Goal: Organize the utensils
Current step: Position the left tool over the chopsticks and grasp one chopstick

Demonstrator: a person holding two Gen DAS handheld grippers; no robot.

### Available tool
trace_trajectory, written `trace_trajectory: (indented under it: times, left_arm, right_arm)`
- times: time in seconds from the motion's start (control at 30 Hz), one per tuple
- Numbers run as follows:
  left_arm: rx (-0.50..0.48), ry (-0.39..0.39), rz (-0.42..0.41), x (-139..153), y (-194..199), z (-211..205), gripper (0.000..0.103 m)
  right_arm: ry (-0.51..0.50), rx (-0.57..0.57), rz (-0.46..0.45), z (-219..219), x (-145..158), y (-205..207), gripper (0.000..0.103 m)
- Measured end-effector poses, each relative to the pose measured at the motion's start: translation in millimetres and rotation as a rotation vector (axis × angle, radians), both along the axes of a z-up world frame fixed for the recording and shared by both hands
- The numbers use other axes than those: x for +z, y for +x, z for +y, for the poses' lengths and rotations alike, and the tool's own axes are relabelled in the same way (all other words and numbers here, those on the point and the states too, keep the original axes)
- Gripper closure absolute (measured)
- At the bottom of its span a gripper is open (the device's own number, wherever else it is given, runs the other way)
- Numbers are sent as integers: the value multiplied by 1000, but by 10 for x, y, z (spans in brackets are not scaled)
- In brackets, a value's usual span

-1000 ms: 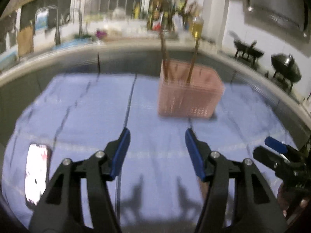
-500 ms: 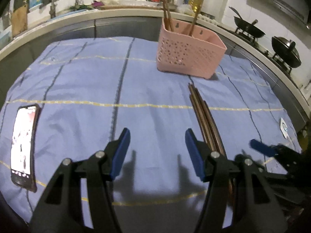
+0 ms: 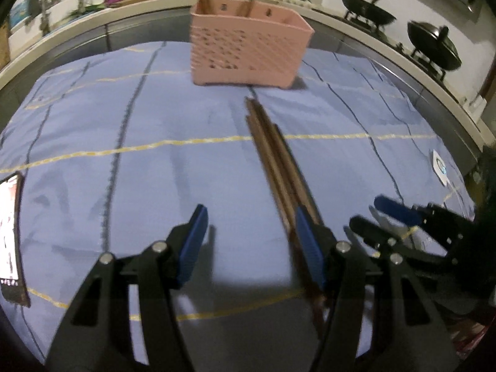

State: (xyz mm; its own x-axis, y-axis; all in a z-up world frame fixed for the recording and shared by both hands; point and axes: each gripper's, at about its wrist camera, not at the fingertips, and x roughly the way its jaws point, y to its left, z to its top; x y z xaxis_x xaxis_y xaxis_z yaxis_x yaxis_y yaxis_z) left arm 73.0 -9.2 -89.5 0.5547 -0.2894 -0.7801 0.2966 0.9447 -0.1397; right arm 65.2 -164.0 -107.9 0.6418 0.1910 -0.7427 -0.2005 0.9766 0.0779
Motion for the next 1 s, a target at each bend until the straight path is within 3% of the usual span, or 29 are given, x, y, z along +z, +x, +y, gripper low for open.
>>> trace_trajectory:
  times: [0.23,0.3,0.77,0.93,1.0]
  left_arm:
    - [-19,77,34,-225,88,-278,47]
    - [-12,117,6,-240,80,-290,48]
    - [41,11,23,-108,129,77,48]
    - [65,51,47,-207,218,86,48]
    - [64,97,16,-224,196,29,48]
  right_arm:
    - [81,-42,20,-235,5,32,59]
    - [88,-42,22,-245,2,42,59]
    - [80,27,34,1,-43,116,59]
    - [30,15,21,34,-69,123,59]
    - [11,23,8,68,-73,117,59]
